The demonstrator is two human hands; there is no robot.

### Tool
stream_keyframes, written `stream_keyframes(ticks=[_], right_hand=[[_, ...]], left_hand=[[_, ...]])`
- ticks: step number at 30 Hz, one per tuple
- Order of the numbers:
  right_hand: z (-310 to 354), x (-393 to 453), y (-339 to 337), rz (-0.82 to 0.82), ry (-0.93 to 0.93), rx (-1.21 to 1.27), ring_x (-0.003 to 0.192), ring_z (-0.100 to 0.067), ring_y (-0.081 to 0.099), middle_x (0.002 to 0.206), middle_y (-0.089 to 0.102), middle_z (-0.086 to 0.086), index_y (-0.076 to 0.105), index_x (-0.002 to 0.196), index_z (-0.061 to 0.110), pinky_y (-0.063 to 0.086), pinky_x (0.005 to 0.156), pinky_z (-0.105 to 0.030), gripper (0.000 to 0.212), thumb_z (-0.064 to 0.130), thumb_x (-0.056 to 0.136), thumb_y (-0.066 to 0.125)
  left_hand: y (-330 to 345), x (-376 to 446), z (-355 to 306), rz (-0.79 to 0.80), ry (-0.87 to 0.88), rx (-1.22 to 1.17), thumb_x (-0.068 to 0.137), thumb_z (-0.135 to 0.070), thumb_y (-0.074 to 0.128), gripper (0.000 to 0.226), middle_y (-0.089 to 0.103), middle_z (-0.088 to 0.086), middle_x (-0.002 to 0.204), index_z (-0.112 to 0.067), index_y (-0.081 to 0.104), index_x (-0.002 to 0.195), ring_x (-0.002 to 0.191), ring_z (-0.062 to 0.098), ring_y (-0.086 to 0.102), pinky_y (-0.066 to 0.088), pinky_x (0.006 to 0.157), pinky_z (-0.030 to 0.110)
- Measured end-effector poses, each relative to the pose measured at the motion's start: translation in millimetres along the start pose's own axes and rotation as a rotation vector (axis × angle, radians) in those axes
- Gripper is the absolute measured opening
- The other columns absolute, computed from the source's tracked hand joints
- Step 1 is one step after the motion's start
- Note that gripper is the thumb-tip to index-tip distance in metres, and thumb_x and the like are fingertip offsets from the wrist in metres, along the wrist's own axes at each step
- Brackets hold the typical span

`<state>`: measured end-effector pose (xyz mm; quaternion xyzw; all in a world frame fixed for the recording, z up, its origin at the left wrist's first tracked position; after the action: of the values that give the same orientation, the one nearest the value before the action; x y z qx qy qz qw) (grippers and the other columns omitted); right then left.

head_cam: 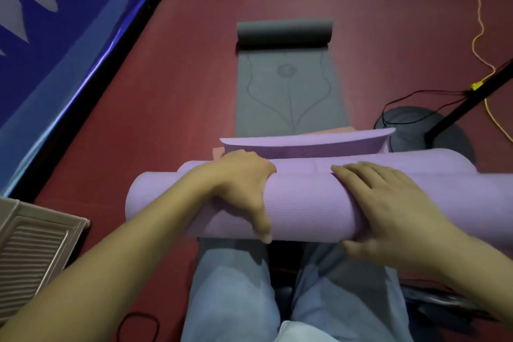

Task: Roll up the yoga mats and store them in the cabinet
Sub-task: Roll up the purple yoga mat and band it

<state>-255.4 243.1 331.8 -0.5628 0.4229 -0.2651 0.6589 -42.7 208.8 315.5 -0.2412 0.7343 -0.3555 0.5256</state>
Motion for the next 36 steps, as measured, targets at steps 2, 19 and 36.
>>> stream_keyframes(ticks=[2, 19, 36], right_hand=[[3, 3, 6, -0.065, 0.006, -0.050, 0.118, -0.042, 0.053, 0.135, 0.055, -0.017, 0.047, 0.145, 0.008, 0.045, 0.101, -0.052, 0.126, 0.053, 0.034, 0.084], [-7, 66, -21, 0.157, -0.104, 0.018, 0.112, -0.022, 0.059, 0.125, 0.056, 0.004, 0.035, 0.141, 0.030, 0.049, 0.087, -0.035, 0.118, 0.059, 0.040, 0.089], [-8, 60, -16, -0.081, -0.093, -0.088, 0.109, -0.023, 0.056, 0.123, 0.058, 0.004, 0.041, 0.132, 0.021, 0.044, 0.096, -0.037, 0.107, 0.061, 0.041, 0.082]], left_hand=[[-4, 7, 10, 0.043, -0.014, -0.093, 0.027, -0.074, 0.086, 0.085, 0.068, -0.017, 0.091, -0.032, 0.062, 0.097, 0.084, 0.008, 0.063, 0.057, 0.080, 0.036], [20, -44, 20, -0.586, -0.064, 0.121, 0.029, -0.095, 0.061, 0.143, 0.058, -0.002, 0.141, -0.017, 0.049, 0.147, 0.116, 0.029, 0.063, 0.051, 0.096, 0.040], [-8, -41, 61, -0.589, -0.006, -0.391, 0.047, -0.080, 0.079, 0.100, 0.058, -0.018, 0.123, -0.029, 0.055, 0.130, 0.108, -0.004, 0.055, 0.048, 0.096, 0.030]])
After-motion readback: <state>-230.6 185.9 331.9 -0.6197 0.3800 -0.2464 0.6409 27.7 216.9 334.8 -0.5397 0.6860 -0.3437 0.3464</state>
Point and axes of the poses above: each hand's wrist, its own x-axis towards the middle knuckle, its own y-axis out of the palm, z = x × y, the point moved 6 cm from there along x, towards the middle knuckle
